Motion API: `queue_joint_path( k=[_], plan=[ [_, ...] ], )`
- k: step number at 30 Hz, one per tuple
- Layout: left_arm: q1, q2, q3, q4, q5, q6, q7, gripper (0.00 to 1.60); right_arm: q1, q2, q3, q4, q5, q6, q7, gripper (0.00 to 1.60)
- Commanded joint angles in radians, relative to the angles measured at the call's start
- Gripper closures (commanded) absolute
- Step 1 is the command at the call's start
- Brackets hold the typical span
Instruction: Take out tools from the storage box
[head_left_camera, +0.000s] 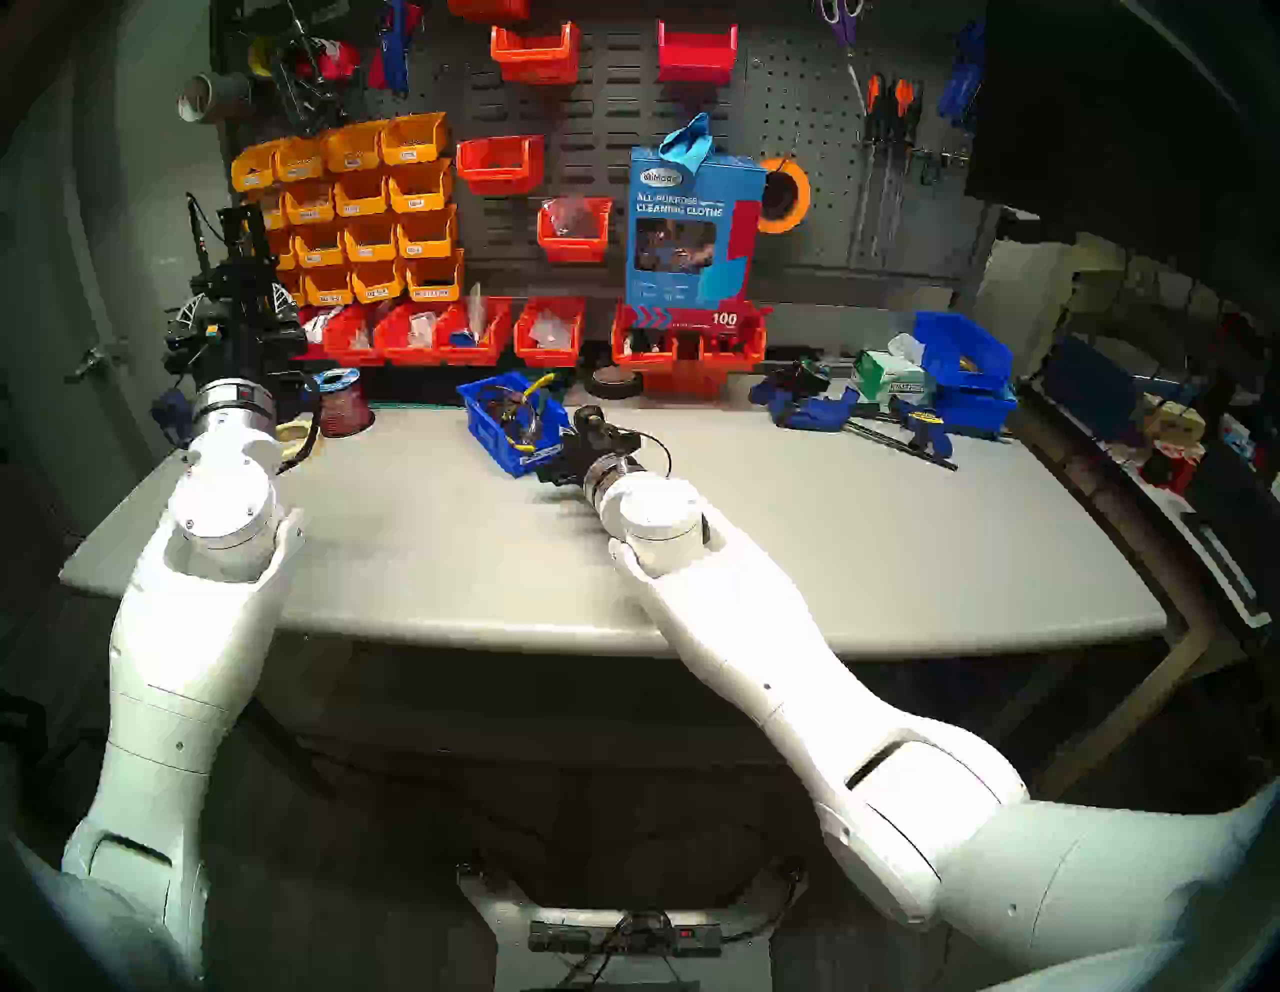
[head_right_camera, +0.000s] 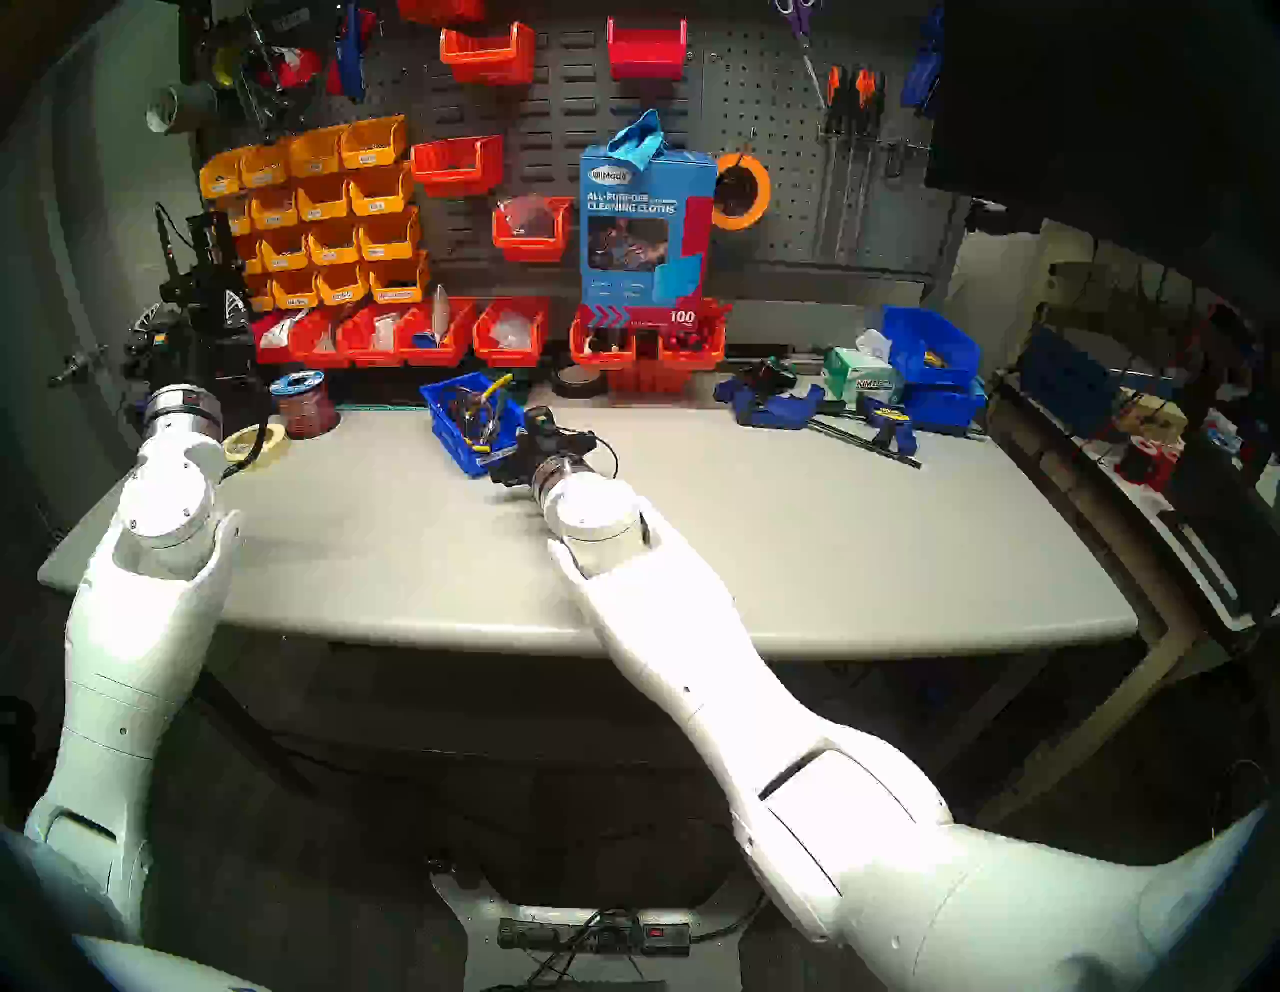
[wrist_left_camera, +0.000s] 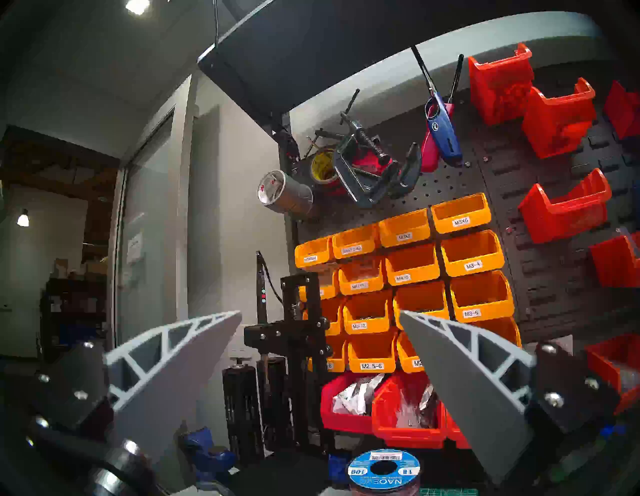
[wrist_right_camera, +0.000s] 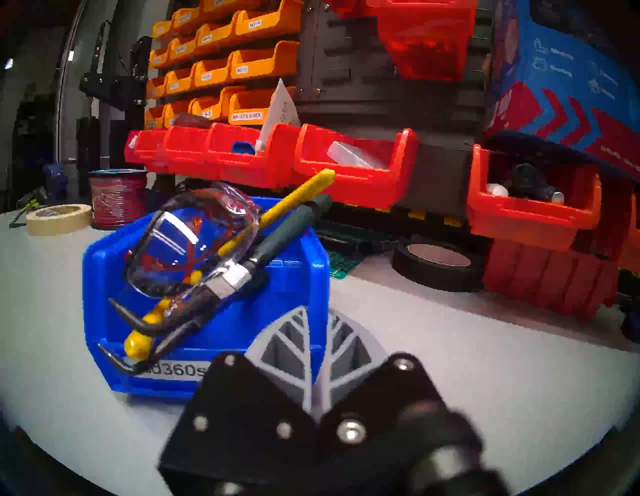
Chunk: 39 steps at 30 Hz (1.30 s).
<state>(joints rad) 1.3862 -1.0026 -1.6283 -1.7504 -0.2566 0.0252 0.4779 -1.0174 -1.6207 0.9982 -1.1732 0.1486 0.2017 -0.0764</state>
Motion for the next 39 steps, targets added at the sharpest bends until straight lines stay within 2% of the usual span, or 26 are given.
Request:
queue_joint_path(
  k=[1, 5, 6, 10, 12, 30, 39],
  plan=[
    [-0.009, 0.002, -0.002, -0.009, 0.0, -0.003, -0.001, 0.0, -0.061, 0.054, 0.021, -0.11, 0.012, 0.013, 0.003, 1.6],
    [-0.009, 0.002, -0.002, -0.008, 0.0, -0.003, -0.001, 0.0, -0.105, 0.083, 0.032, -0.184, 0.022, 0.031, 0.002, 1.6],
    [-0.009, 0.002, -0.002, -0.008, 0.0, -0.003, 0.0, 0.0, -0.102, 0.084, 0.036, -0.172, 0.024, 0.03, 0.001, 1.6],
    [-0.008, 0.002, -0.002, -0.008, 0.0, -0.003, 0.0, 0.0, -0.143, 0.117, 0.055, -0.257, 0.038, 0.046, -0.003, 1.6],
    [-0.008, 0.002, -0.002, -0.008, 0.001, -0.003, 0.0, 0.0, -0.149, 0.125, 0.066, -0.261, 0.044, 0.049, -0.004, 1.6],
    [-0.007, 0.002, -0.002, -0.006, 0.001, -0.002, 0.001, 0.0, -0.263, 0.221, 0.15, -0.493, 0.111, 0.105, 0.005, 1.6],
    [-0.007, 0.002, -0.001, -0.006, 0.001, -0.002, 0.002, 0.0, -0.308, 0.259, 0.187, -0.589, 0.15, 0.135, 0.033, 1.6]
  ],
)
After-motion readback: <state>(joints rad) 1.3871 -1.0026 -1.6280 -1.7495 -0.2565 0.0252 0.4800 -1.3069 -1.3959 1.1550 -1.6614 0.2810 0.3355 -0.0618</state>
